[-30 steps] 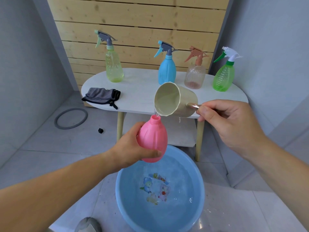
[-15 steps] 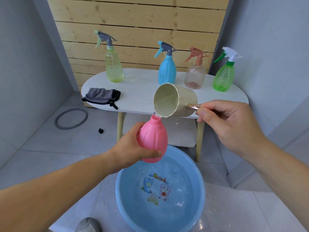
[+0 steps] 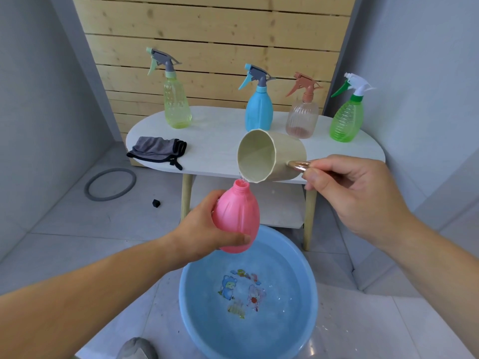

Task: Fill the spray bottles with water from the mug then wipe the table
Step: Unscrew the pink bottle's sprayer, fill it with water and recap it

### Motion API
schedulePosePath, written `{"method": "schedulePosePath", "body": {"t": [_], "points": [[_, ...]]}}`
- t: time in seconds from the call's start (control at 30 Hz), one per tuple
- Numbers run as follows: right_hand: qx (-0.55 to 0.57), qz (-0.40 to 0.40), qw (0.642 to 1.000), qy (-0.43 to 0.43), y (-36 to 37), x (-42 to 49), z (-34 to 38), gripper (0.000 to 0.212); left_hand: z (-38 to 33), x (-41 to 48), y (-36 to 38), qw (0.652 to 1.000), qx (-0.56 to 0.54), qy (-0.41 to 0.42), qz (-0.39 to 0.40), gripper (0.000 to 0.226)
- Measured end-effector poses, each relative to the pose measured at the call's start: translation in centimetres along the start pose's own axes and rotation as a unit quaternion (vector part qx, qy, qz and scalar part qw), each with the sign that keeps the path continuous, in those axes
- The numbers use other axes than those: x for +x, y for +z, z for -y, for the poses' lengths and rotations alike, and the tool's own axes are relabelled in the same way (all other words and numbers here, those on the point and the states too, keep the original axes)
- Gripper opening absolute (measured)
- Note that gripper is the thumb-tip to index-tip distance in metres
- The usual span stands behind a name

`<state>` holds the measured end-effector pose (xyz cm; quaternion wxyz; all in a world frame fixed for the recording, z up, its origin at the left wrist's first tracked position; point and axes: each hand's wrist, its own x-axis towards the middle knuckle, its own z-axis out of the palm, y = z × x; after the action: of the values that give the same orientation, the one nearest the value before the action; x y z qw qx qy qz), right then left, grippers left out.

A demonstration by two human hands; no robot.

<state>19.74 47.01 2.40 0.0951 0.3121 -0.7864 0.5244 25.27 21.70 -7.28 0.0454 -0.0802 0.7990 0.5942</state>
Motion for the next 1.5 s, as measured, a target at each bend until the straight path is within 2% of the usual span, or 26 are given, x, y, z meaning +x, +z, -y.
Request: {"method": "schedulePosePath", "body": {"t": [0.6,0.83,1.5], "points": [[-0.022,0.015,0.999,-0.018,0.18,0.04,0.04,0.013,0.01,-0.07,0.06,1.0,-0.001,0.0,-0.003,0.096],[-0.021,0.01,1.0,-0.016,0.21,0.03,-0.2,0.013,-0.14,-0.17,0.23,1.0,0.0,0.001,-0.008,0.088],[-0.024,0.021,0.999,-0.036,0.32,-0.08,-0.12,0.011,-0.03,-0.2,0.12,1.0,-0.001,-0.001,-0.001,0.091]]}}
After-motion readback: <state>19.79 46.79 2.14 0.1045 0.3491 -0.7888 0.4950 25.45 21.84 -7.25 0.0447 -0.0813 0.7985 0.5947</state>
